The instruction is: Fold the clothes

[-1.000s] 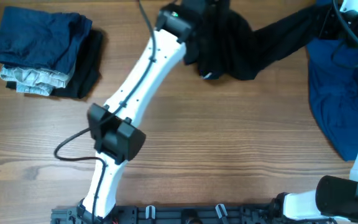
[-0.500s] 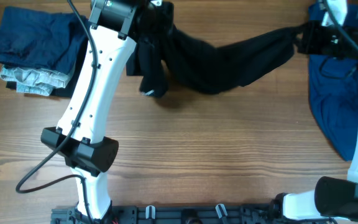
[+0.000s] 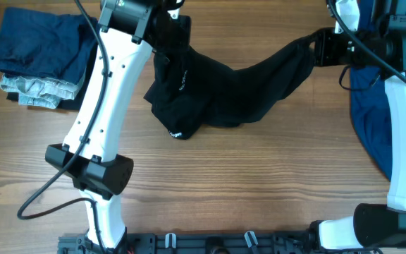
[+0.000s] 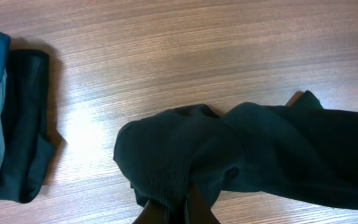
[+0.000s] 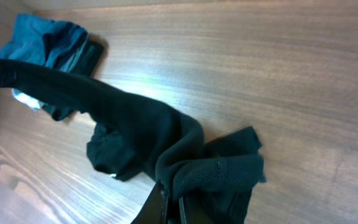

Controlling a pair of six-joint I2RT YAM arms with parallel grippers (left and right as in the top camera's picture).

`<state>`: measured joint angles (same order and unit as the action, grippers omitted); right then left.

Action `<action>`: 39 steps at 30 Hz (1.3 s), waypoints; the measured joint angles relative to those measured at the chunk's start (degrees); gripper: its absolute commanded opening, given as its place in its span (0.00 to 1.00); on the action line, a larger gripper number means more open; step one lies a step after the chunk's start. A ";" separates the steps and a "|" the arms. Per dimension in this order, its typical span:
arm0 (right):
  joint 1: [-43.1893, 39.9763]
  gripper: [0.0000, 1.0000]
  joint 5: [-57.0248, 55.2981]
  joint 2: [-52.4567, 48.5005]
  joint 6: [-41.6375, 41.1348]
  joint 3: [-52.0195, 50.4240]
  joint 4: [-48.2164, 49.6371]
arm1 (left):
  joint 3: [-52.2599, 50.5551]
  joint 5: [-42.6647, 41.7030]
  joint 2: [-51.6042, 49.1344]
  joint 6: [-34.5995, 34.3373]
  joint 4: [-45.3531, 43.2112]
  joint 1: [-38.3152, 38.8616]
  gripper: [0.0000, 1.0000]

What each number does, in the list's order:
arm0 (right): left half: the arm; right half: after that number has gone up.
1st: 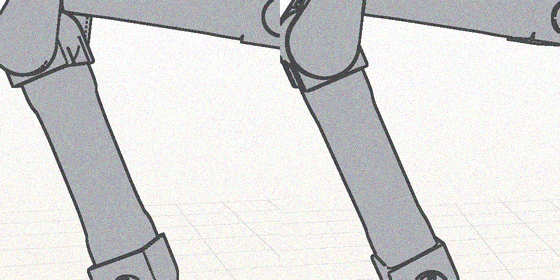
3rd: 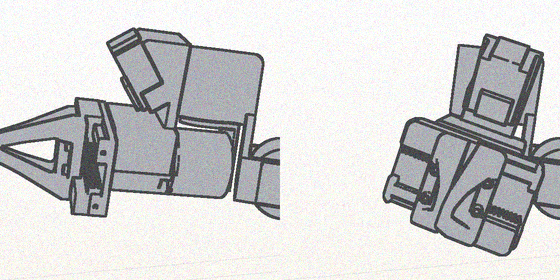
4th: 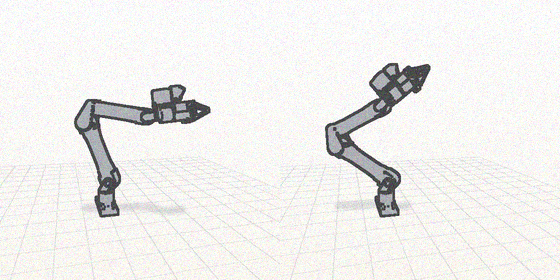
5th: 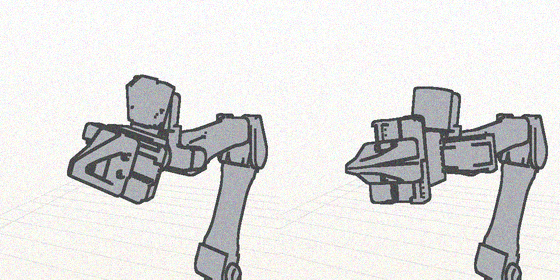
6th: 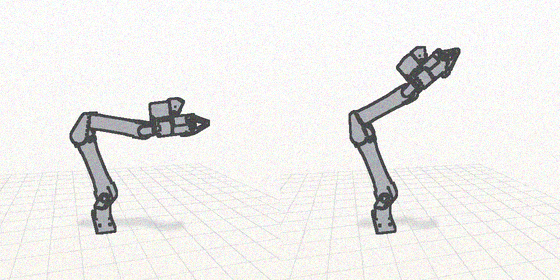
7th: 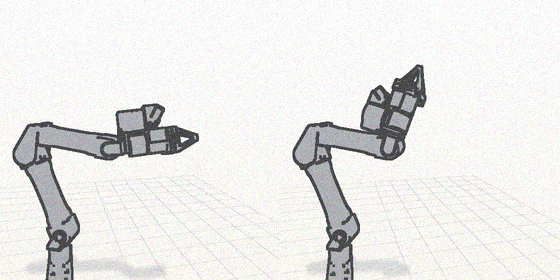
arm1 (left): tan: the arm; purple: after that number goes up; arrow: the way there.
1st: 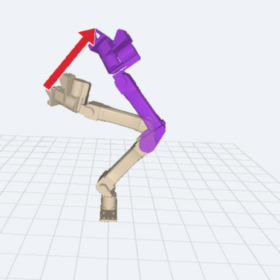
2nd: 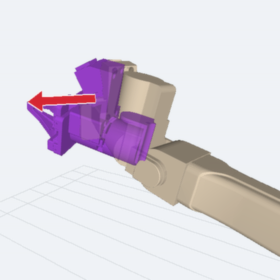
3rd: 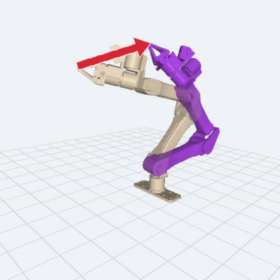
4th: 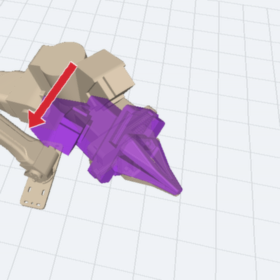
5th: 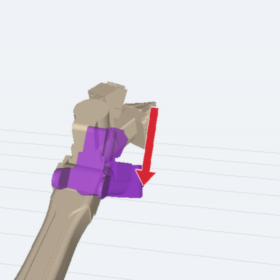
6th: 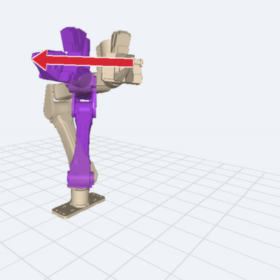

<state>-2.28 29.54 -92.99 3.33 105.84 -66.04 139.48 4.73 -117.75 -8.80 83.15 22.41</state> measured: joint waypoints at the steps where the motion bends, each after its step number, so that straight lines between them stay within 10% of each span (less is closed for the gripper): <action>1: 0.00 0.04 -0.46 0.00 0.04 0.02 1.55 | 0.00 0.00 0.00 0.00 -0.68 -0.42 0.04; 10: -4.44 0.04 -3.45 -0.02 0.22 0.94 24.63 | 0.24 0.20 0.00 -0.02 -21.22 -8.83 0.04; 28: -6.25 0.04 -5.42 12.96 3.04 11.58 23.28 | 11.87 0.17 20.55 -0.02 -22.47 -9.62 0.04; 39: -6.25 0.05 -5.60 7.78 3.02 11.65 25.35 | 11.98 0.17 15.87 0.00 -22.56 -9.68 0.04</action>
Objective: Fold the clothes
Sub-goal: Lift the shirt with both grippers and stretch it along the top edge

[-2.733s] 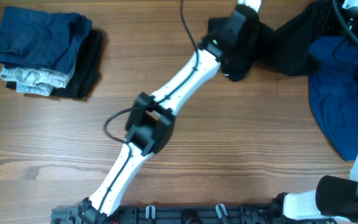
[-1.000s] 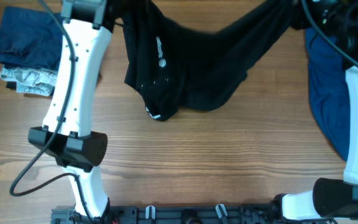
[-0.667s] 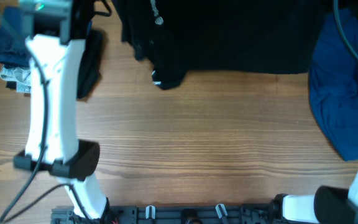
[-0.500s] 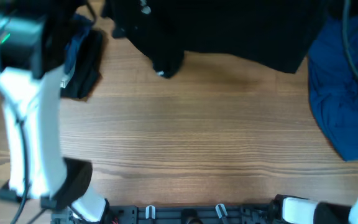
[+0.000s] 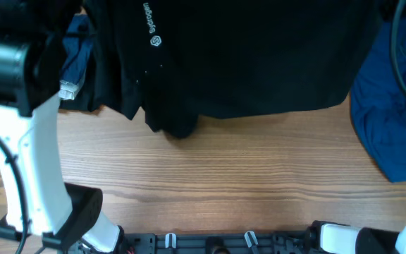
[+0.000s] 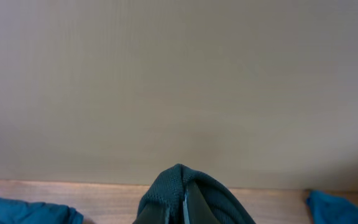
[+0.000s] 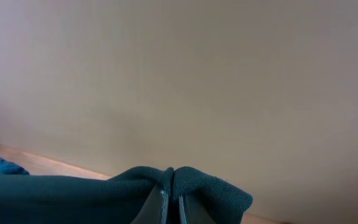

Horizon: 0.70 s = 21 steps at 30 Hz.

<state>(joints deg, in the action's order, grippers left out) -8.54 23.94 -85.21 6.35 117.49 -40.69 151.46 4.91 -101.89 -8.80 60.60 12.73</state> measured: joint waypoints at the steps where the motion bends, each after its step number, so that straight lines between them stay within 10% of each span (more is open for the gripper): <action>1: 0.00 0.05 0.00 -0.96 0.00 0.00 0.68 | -0.04 -0.02 -1.44 0.02 -0.13 -0.20 0.04; 21: 0.02 0.04 1.51 -17.90 0.31 -0.04 31.82 | -0.26 -1.90 -16.48 8.55 -31.30 -5.35 0.04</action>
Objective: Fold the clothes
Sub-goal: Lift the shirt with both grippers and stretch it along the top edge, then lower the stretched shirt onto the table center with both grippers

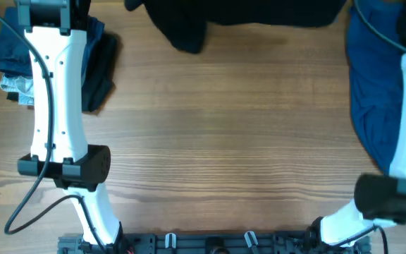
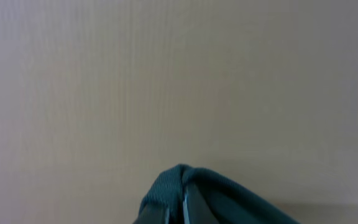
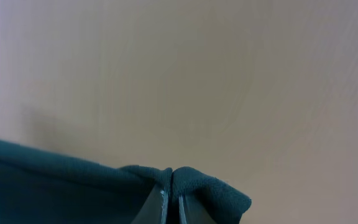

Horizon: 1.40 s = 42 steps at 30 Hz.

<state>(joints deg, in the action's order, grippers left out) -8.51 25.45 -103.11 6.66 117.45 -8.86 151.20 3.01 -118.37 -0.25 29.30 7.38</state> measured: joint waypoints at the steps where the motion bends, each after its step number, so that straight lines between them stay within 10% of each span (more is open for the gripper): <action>1: 0.00 0.04 0.00 -1.53 -0.13 0.00 0.11 | 0.00 -0.07 -0.46 0.09 -1.18 0.00 0.04; 17: 0.00 0.04 0.04 -10.21 -0.37 -0.02 -9.81 | -0.92 -0.09 -11.32 -0.20 15.78 -0.11 0.04; 35: -0.02 0.04 0.37 -4.37 -3.41 0.04 -62.62 | -0.85 -11.80 -11.06 -10.23 66.62 -0.44 0.04; 42: -0.02 0.04 -1.97 -2.73 -2.23 0.09 -79.95 | -1.84 -14.36 -9.09 -11.26 67.19 0.50 0.04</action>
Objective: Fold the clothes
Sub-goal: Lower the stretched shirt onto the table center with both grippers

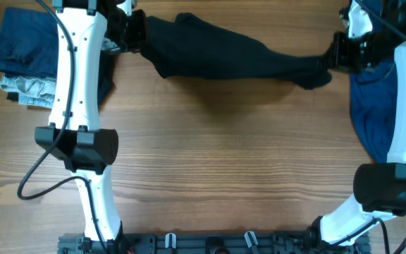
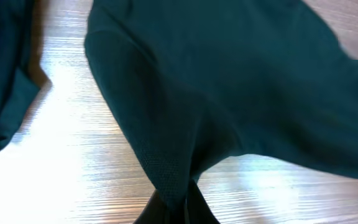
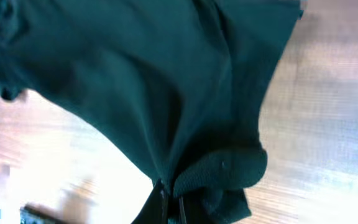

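A black garment (image 1: 231, 56) is stretched in a sagging band across the far part of the table, held off the wood between both arms. My left gripper (image 1: 134, 32) is shut on its left end at the far left; in the left wrist view the cloth (image 2: 185, 118) bunches into the shut fingers (image 2: 178, 208). My right gripper (image 1: 333, 58) is shut on the right end; in the right wrist view a rolled hem (image 3: 219, 171) sits at the fingers (image 3: 166, 208).
A stack of folded clothes (image 1: 30, 53), blue on top and grey beneath, lies at the far left. Beside it, a dark folded piece (image 2: 8, 74) lies behind the left arm. A loose blue garment (image 1: 376, 113) lies along the right edge under the right arm.
The black garment was at the top edge of the overhead view, both wrist cameras facing the wall. Now it hangs lower, stretched between both grippers above the far table, the wrist cameras facing the wood.
First both grippers held the black garment by its ends, its middle resting bunched on the table. Then it filled the upper overhead view, spread wide. Then it was far back at the frame's top. Now it spans the far table in a narrow band.
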Controlling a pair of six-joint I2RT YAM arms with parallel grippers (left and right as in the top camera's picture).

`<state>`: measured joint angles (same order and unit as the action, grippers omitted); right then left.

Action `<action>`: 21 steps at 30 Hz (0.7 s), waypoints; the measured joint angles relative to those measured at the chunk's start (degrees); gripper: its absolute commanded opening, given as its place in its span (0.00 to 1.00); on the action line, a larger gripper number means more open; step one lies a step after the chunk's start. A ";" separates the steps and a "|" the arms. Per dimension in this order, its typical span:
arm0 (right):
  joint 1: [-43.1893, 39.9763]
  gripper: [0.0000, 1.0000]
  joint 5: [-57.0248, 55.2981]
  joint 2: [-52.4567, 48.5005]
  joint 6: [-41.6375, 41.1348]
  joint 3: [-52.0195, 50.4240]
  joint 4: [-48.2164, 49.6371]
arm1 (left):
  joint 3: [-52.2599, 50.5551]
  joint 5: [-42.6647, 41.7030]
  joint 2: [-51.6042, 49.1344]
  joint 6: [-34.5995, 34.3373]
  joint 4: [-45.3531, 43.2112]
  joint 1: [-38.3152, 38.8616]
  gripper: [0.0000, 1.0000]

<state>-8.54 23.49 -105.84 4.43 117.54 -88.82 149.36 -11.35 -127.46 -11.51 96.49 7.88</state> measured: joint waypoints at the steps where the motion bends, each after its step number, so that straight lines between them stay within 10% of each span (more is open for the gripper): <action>1: 0.00 0.04 -0.15 0.04 0.22 0.00 -1.44 | -0.04 -0.15 0.31 -0.02 -0.04 0.50 0.04; 21: -0.04 0.04 -8.37 16.50 -4.50 -21.44 5.18 | -44.15 12.55 26.18 -15.54 -3.58 3.48 0.04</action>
<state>-8.58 15.11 -89.34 -0.08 96.09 -83.64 105.21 1.19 -101.27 -27.05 92.90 11.35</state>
